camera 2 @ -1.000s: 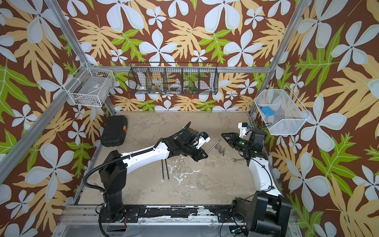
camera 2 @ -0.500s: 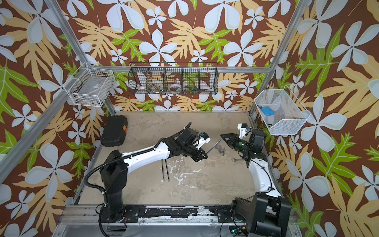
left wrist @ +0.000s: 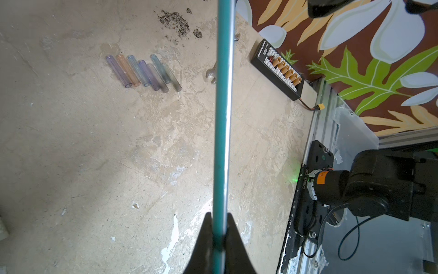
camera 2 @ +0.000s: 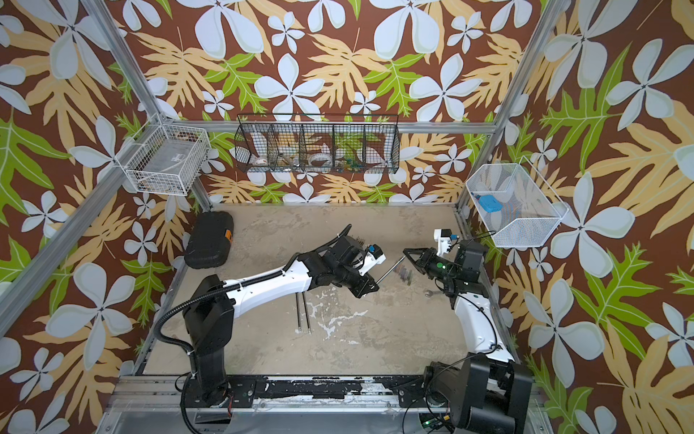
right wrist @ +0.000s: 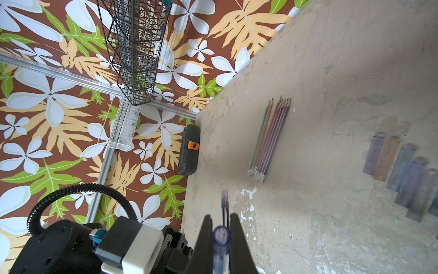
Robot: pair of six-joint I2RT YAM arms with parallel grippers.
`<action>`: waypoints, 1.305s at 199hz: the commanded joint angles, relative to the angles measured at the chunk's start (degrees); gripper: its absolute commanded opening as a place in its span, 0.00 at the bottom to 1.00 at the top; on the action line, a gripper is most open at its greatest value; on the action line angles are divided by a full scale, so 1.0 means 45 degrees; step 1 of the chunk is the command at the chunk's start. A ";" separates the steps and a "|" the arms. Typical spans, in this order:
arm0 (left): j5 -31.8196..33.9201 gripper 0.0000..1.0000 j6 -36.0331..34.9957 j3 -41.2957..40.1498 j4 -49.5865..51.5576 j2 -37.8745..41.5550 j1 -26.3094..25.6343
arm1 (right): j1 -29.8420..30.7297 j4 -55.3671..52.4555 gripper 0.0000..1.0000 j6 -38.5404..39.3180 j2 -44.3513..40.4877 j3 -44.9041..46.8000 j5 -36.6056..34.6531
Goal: Remove the protective cover of the pencils
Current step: Remove the protective sleeve from the pencil, then place the protective sleeve at the center of the board.
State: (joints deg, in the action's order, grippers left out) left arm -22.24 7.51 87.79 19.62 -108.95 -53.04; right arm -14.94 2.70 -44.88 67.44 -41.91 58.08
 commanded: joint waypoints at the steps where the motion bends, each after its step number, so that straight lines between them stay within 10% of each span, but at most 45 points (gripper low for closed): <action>1: 0.0467 0.00 -0.0949 0.0140 0.0266 0.0178 -0.0015 | -0.0005 -0.0145 0.00 0.0643 0.0121 -0.0312 -0.0538; 137: 0.1387 0.00 -0.0773 -0.0275 -0.0101 0.0352 0.0030 | -0.2254 0.0357 0.00 -0.0619 -0.0166 -0.0864 -0.1853; 260: 0.0721 0.00 0.0552 -0.0518 -0.0933 0.1268 0.0748 | -0.1492 -0.0327 0.00 0.1381 -0.0806 0.2112 -0.3317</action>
State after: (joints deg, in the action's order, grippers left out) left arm -16.88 8.69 86.11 17.87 -104.44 -50.04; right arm -23.27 1.93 -42.54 64.14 -34.30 47.33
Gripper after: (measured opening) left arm 0.101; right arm 0.091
